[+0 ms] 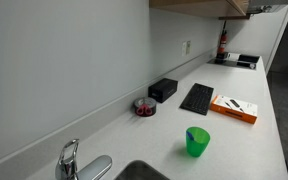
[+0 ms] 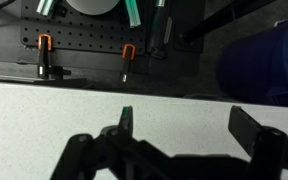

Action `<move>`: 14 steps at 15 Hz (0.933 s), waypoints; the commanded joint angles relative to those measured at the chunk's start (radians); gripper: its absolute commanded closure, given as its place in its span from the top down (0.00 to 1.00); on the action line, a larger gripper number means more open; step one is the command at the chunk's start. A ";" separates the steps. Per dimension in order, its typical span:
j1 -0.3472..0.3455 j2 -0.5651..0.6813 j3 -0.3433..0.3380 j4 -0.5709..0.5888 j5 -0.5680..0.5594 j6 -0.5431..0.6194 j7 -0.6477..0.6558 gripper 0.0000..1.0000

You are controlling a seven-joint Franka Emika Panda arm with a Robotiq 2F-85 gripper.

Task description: Take the blue pen out of the green cup

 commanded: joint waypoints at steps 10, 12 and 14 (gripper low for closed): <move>-0.147 0.467 -0.030 0.189 -0.090 0.464 0.037 1.00; -0.130 0.424 -0.040 0.150 -0.072 0.451 0.012 1.00; -0.137 0.478 -0.048 0.177 -0.080 0.455 0.013 1.00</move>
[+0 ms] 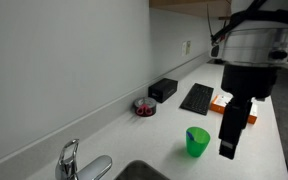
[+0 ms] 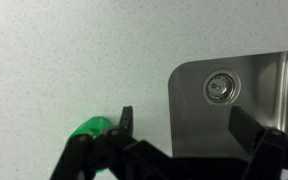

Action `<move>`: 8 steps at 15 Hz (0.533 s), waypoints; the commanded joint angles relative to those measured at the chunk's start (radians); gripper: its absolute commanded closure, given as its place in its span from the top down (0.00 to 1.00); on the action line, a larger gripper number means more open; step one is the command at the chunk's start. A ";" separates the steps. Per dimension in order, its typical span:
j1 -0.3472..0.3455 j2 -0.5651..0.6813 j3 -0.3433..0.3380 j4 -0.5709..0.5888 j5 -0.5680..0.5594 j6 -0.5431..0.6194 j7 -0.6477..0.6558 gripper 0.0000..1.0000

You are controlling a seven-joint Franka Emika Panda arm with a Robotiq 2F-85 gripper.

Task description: Take the blue pen out of the green cup

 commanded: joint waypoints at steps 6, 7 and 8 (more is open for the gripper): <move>0.005 0.029 -0.014 0.028 -0.005 0.008 0.010 1.00; 0.001 0.038 -0.015 0.034 -0.010 0.018 0.015 1.00; -0.004 0.052 -0.018 0.044 -0.024 0.021 0.014 1.00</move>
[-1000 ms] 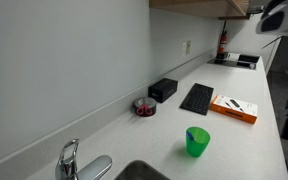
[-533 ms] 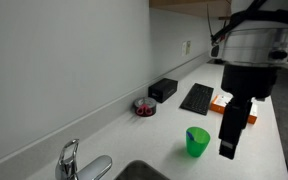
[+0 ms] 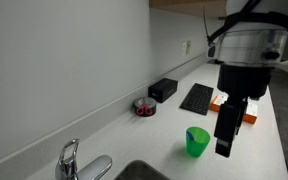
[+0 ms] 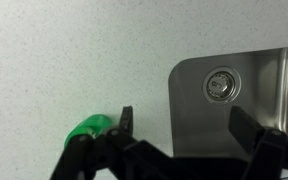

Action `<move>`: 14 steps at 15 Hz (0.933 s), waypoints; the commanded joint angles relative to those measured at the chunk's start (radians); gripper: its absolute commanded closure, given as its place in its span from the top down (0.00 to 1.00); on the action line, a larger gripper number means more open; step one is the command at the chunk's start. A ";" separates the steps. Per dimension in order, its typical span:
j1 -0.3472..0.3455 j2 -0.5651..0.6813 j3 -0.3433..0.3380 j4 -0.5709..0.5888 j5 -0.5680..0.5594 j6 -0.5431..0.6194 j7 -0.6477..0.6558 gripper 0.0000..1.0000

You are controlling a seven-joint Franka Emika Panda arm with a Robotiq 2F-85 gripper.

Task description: Take the blue pen out of the green cup

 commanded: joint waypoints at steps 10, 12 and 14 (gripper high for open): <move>-0.042 0.242 -0.072 0.160 -0.131 0.096 0.045 1.00; -0.038 0.279 -0.073 0.183 -0.135 0.097 0.058 1.00; -0.034 0.312 -0.074 0.199 -0.140 0.108 0.074 1.00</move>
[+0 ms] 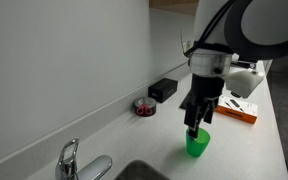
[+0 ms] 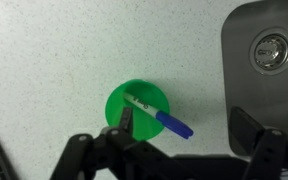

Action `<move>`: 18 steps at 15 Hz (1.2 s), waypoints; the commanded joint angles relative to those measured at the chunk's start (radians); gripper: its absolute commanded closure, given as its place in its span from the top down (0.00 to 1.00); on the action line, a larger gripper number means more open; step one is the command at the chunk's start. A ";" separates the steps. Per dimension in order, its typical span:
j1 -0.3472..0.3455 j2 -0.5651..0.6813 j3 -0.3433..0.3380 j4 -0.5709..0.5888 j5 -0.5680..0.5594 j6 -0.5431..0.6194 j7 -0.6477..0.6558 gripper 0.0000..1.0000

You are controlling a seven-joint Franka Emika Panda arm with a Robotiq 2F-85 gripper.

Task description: Take the blue pen out of the green cup

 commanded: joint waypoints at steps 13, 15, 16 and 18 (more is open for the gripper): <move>0.021 0.179 -0.014 0.139 -0.017 0.012 0.095 0.26; 0.019 0.178 -0.018 0.144 -0.019 0.013 0.094 0.10; 0.017 0.172 -0.023 0.145 -0.025 0.014 0.096 0.05; 0.014 0.156 -0.036 0.138 -0.042 0.014 0.102 0.02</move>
